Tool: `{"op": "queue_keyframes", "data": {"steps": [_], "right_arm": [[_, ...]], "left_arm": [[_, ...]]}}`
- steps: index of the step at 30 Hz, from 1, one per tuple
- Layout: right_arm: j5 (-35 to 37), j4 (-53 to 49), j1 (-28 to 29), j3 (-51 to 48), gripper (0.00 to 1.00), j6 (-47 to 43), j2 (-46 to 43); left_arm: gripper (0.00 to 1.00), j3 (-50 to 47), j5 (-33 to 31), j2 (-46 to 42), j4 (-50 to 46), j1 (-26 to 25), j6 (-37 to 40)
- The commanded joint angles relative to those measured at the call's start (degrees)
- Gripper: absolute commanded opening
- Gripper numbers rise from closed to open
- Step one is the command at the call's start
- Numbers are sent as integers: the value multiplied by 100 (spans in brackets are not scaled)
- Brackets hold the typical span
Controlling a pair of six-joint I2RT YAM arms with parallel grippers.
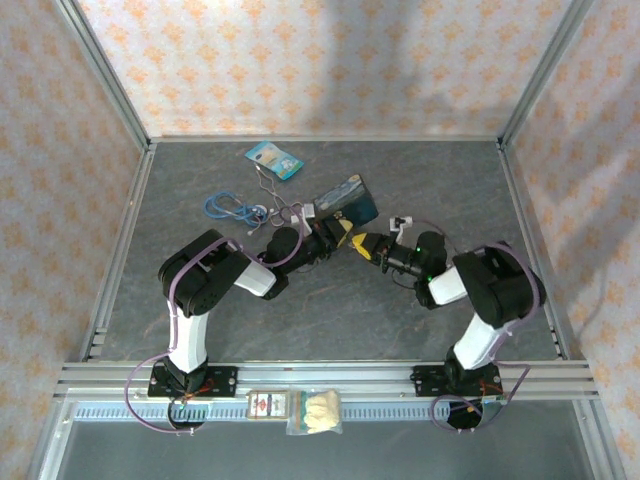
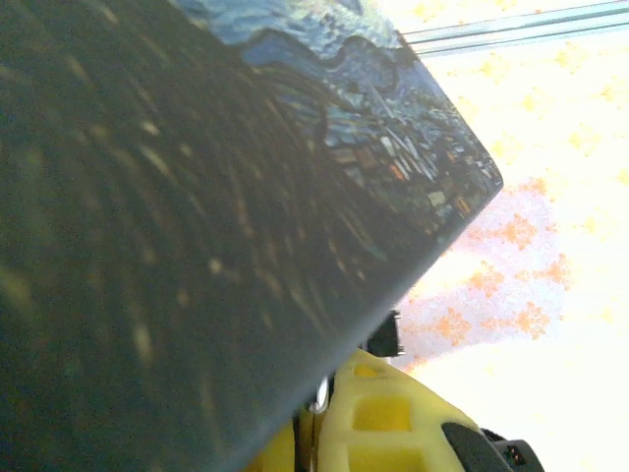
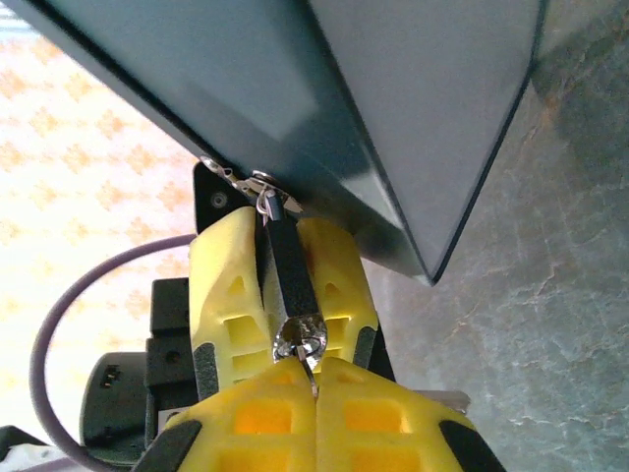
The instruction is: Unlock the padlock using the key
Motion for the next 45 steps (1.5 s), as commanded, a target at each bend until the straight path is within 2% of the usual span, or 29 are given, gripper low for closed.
{"op": "queue_keyframes", "data": {"steps": [1, 4, 7, 13, 22, 30, 36, 39, 45], "right_arm": [[507, -1420, -16, 684, 0, -1925, -681], [573, -1884, -35, 792, 0, -1998, -816], [445, -1558, -42, 748, 0, -1366, -673], [530, 265, -46, 379, 0, 538, -265], [1703, 3443, -10, -267, 0, 3642, 710], [2245, 3459, 192, -262, 0, 4910, 641], [2446, 3461, 213, -371, 0, 5221, 784], [2501, 3453, 221, -505, 0, 5051, 853], [2354, 3216, 207, -517, 25, 4003, 828]], "left_arm": [[0, 38, 1148, -165, 161, -370, -58], [0, 54, 1182, -202, 161, -376, 30], [0, 99, 1244, -179, 364, -380, 81], [0, 9, 1215, -101, 977, -392, 71], [0, 11, 1100, 434, 1959, -508, -399], [0, -17, 975, 376, 1808, -529, -53], [0, 12, 916, 428, 1897, -530, -100], [0, -13, 863, 394, 1816, -514, -86], [0, -1, 716, 360, 1530, -470, -40]]}}
